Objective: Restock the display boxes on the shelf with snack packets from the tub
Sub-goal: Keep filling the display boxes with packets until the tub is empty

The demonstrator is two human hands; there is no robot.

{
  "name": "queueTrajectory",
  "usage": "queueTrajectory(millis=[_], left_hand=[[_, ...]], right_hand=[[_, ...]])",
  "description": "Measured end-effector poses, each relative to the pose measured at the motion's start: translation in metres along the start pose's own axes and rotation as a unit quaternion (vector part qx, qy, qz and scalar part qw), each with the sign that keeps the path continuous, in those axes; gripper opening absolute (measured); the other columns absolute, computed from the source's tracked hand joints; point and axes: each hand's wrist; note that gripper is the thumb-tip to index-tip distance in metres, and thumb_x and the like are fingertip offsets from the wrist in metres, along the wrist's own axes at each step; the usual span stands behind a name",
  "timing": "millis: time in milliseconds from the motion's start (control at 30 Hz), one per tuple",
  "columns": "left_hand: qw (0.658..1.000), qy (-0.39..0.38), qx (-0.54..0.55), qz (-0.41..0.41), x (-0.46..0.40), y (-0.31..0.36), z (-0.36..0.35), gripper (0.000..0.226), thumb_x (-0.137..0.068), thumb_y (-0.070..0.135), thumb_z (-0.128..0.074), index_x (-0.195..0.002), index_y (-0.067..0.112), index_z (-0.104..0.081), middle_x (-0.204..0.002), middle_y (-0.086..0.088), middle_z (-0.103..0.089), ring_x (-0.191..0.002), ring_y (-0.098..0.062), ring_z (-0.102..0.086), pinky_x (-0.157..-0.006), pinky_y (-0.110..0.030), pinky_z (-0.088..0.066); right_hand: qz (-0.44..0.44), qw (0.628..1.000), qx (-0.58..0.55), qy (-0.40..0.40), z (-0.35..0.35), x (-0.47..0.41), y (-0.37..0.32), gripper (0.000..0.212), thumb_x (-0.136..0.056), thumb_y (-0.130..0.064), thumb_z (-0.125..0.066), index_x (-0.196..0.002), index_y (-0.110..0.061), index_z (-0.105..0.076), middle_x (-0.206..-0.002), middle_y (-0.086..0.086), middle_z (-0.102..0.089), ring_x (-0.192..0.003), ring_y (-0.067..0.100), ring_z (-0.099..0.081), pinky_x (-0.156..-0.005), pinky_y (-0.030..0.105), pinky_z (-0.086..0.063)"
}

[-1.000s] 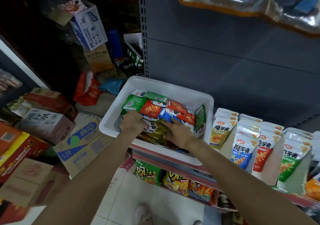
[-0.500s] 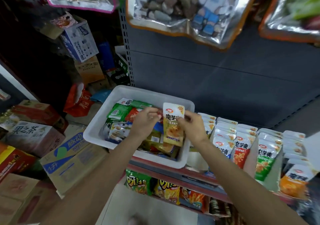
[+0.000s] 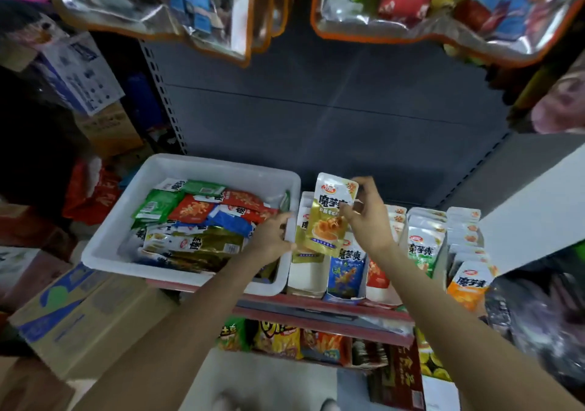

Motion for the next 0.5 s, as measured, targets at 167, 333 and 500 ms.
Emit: queueTrajectory(millis=[167, 333, 500], left_hand=[[1.000, -0.013, 0.018, 0.006, 0.000, -0.005, -0.001, 0.075, -0.084, 0.003, -0.066, -0.147, 0.012, -0.026, -0.148, -0.010, -0.038, -0.131, -0.025, -0.042, -0.107, -0.040, -0.038], [0.999, -0.012, 0.034, 0.016, -0.003, -0.006, -0.003, 0.073, -0.085, 0.001, -0.064, -0.147, 0.012, -0.027, -0.145, -0.009, -0.042, -0.131, -0.024, -0.042, -0.107, -0.038, -0.038], [0.999, -0.013, 0.036, 0.018, -0.005, -0.010, -0.003, 0.075, -0.085, 0.001, -0.064, -0.148, 0.015, -0.026, -0.146, -0.008, -0.040, -0.131, -0.023, -0.041, -0.107, -0.038, -0.038]], right_hand=[[-0.027, 0.999, 0.043, -0.020, -0.017, -0.002, 0.009, 0.027, -0.093, -0.002, -0.051, -0.108, -0.019, -0.038, -0.089, -0.005, -0.060, -0.081, 0.015, -0.062, -0.072, 0.047, -0.056], [0.012, 0.983, 0.165, -0.079, -0.026, -0.008, 0.017, 0.026, -0.091, 0.000, -0.048, -0.102, -0.020, -0.034, -0.088, 0.006, -0.058, -0.081, 0.024, -0.059, -0.058, 0.028, -0.047], [0.078, 0.920, 0.364, -0.124, -0.027, -0.010, 0.026, 0.047, -0.083, 0.003, -0.051, -0.125, -0.016, -0.043, -0.117, 0.012, -0.056, -0.103, 0.031, -0.054, -0.082, 0.038, -0.046]])
Point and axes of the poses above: each hand's wrist, its own x-axis away from the middle knuckle, its own z-axis out of the back of the hand, y = z × x
